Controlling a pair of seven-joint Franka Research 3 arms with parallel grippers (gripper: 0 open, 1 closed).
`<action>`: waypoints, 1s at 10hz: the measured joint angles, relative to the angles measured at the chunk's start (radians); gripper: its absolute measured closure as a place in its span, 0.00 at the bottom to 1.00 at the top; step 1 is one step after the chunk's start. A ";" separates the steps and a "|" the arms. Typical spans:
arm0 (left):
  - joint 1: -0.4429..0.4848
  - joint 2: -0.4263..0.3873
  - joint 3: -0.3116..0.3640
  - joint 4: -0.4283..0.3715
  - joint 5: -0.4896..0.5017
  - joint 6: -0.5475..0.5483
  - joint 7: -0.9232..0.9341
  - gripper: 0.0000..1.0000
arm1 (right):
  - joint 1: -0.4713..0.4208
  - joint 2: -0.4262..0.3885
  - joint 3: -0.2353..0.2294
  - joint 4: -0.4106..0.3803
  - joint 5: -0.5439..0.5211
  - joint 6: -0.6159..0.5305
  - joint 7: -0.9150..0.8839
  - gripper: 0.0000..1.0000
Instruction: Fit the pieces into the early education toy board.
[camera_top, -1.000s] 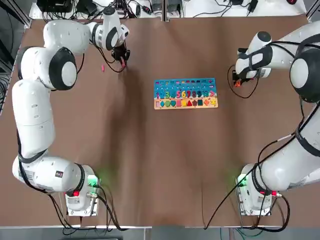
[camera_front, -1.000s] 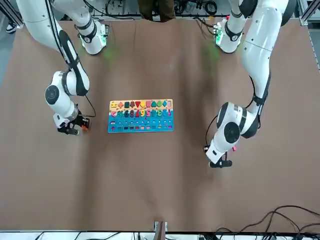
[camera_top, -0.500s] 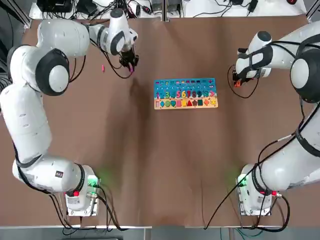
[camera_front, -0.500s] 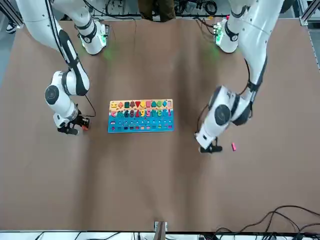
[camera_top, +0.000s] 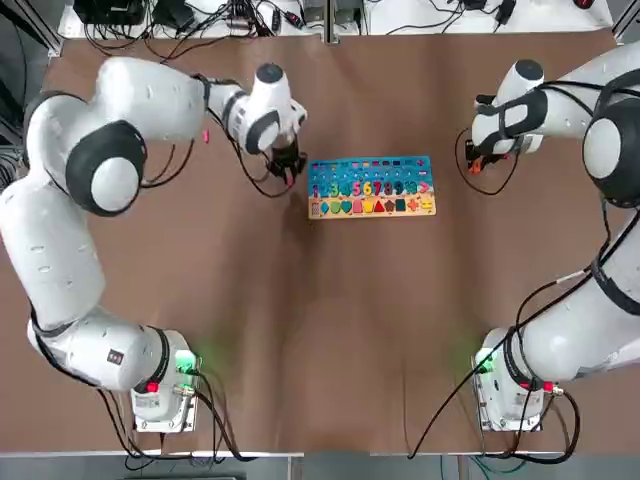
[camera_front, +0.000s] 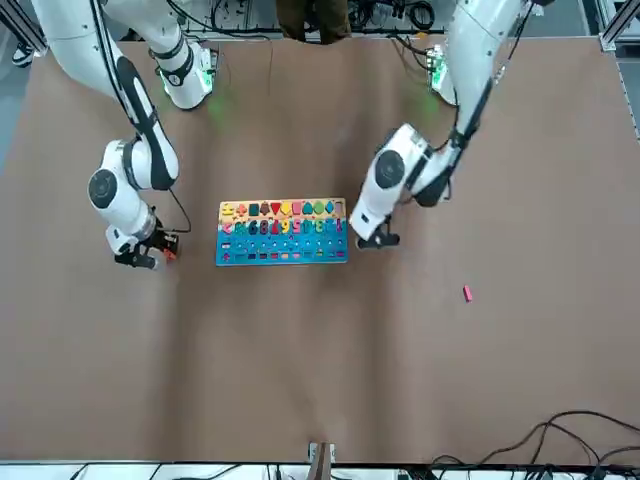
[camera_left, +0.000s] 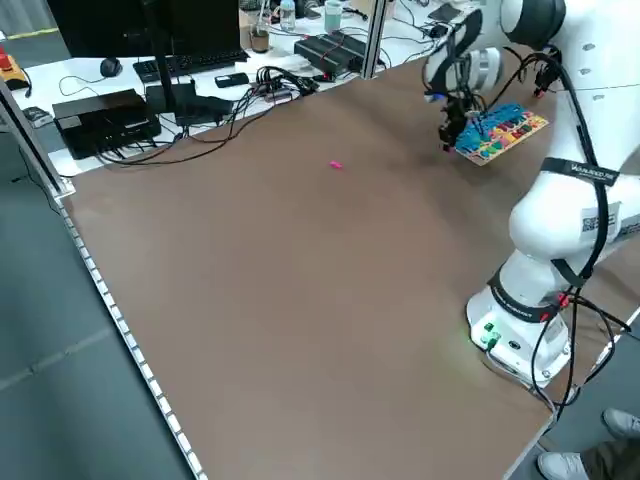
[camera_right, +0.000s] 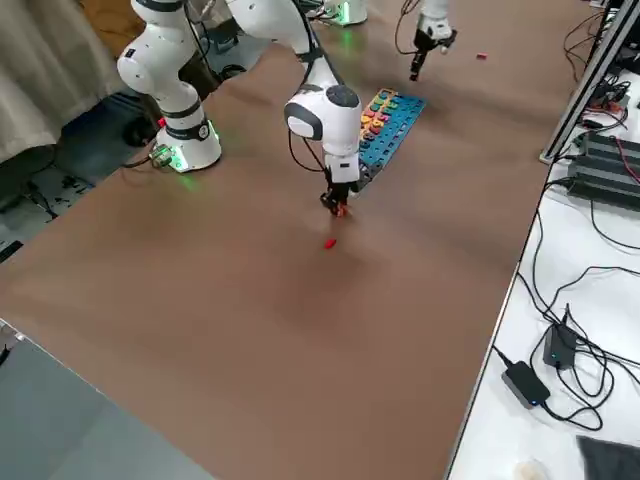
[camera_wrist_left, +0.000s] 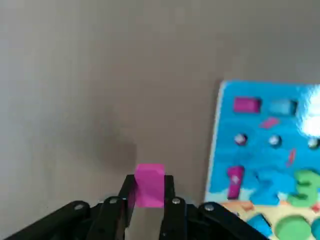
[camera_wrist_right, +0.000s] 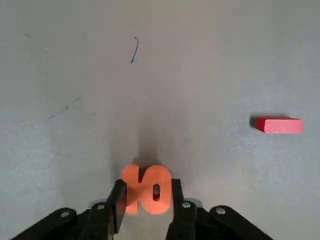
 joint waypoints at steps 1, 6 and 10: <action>-0.030 -0.001 -0.001 -0.001 0.000 0.000 -0.027 0.74 | 0.033 -0.034 0.001 0.001 0.000 -0.038 0.002 0.59; -0.126 -0.003 -0.001 -0.006 0.000 0.017 -0.092 0.74 | 0.274 -0.109 0.006 -0.006 0.069 -0.099 0.048 0.59; -0.138 0.011 0.000 -0.007 0.000 0.047 -0.098 0.74 | 0.394 -0.085 0.005 -0.012 0.118 -0.042 0.114 0.59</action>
